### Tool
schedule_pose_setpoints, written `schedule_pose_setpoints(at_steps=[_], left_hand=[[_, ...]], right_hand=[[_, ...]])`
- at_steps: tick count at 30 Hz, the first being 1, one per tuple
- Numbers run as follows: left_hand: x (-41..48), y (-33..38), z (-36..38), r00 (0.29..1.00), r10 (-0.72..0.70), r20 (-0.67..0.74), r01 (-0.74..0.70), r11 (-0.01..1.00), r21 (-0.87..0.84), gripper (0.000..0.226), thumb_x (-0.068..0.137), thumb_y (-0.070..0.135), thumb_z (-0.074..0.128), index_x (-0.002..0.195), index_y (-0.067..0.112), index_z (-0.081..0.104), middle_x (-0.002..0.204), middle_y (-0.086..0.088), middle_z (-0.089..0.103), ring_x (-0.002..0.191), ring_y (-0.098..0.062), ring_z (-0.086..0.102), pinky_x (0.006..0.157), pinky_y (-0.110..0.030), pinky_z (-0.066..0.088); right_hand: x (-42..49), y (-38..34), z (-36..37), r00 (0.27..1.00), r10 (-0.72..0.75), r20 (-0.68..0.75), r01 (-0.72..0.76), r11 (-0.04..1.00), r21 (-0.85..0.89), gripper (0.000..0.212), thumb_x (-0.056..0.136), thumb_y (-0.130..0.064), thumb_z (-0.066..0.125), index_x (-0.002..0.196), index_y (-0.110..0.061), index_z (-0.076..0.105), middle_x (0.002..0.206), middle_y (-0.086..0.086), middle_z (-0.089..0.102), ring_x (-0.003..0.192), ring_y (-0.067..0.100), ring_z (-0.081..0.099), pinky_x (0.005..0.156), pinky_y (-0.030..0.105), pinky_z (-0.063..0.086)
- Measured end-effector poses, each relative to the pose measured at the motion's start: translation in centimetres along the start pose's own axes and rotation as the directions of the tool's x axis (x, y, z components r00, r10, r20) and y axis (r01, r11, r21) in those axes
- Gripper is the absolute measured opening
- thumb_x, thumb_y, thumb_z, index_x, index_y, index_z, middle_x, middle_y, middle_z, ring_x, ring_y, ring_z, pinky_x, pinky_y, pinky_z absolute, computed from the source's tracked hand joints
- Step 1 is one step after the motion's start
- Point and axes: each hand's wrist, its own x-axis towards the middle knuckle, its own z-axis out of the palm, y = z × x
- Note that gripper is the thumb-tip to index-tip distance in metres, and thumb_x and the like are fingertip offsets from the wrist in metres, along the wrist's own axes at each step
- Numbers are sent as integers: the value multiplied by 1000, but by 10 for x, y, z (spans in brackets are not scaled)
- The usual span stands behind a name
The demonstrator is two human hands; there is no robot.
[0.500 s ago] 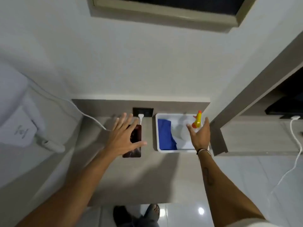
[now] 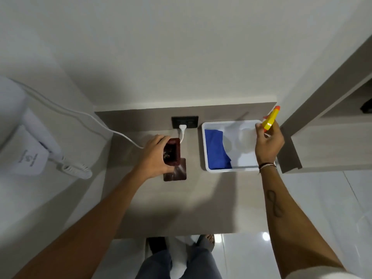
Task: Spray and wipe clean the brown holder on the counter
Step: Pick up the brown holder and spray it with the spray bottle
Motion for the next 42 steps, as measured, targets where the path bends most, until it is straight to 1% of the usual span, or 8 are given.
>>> schedule_pose_setpoints(at_steps=[4, 8, 16, 20, 24, 29, 36, 42], left_hand=[[-13, -21, -9, 998, 47, -29, -50, 990, -128, 103, 61, 26, 100, 148, 20, 46, 146, -2, 46, 135, -22, 46, 110, -43, 53], [-25, -47, -21, 996, 90, -27, -94, 978, -185, 100, 61, 17, 101, 147, 15, 49, 143, -6, 52, 132, -26, 54, 108, -41, 54], [-30, -73, -31, 994, 112, 23, -103, 966, -236, 107, 60, 25, 101, 152, 15, 47, 149, -5, 54, 135, -23, 54, 105, -9, 43], [-29, -68, -31, 989, 136, 51, -119, 963, -243, 114, 59, 31, 101, 156, 15, 43, 160, -7, 46, 146, -25, 45, 119, -35, 43], [-25, -68, -27, 987, 153, 46, -141, 969, -205, 116, 56, 44, 96, 156, 17, 44, 159, -5, 46, 143, -6, 39, 112, -4, 29], [-23, -70, -27, 986, 154, 55, -142, 973, -185, 116, 60, 35, 102, 158, 17, 42, 162, -5, 44, 148, -25, 44, 121, -44, 43], [-25, -75, -33, 987, 146, 70, -136, 982, -132, 114, 59, 45, 90, 158, 17, 40, 158, -4, 47, 140, -14, 43, 113, -38, 44], [-26, -75, -40, 976, 203, 74, -208, 976, 67, 116, 64, 50, 86, 164, 28, 30, 157, 0, 52, 140, -23, 54, 108, -44, 55]], right_hand=[[-23, -36, -27, 999, 24, -22, -17, 968, 250, 36, 92, -46, 81, 115, -19, 77, 96, 11, 73, 86, 17, 69, 84, 44, 66], [-94, -58, -36, 967, 43, 251, -153, 886, 438, 42, 97, -22, 75, 135, -41, 69, 109, -11, 78, 87, 4, 75, 71, 25, 64], [-205, -39, 27, 590, 11, 807, -107, 992, 64, 42, 105, -30, 67, 145, -22, 66, 94, -11, 72, 75, -4, 69, 68, 11, 52], [-204, -43, 57, 590, 8, 808, -107, 992, 69, 40, 104, -36, 66, 141, -20, 69, 98, 1, 81, 84, 9, 76, 70, 13, 54], [-196, -40, 74, 599, 27, 800, -47, 999, 1, 47, 103, -46, 64, 134, -12, 71, 110, 13, 80, 94, 27, 78, 90, 45, 66], [-191, -28, 66, 570, 2, 822, 41, 999, -30, 45, 104, -46, 62, 142, -22, 68, 121, 4, 78, 101, 19, 74, 89, 29, 62], [-187, -4, 56, 622, 238, 746, 54, 937, -344, 43, 103, -46, 64, 112, -5, 72, 102, 16, 76, 93, 32, 71, 85, 43, 56], [-191, -7, 52, 657, 183, 731, 7, 969, -249, 44, 103, -45, 64, 124, -7, 72, 108, 13, 78, 98, 31, 72, 92, 47, 59]])
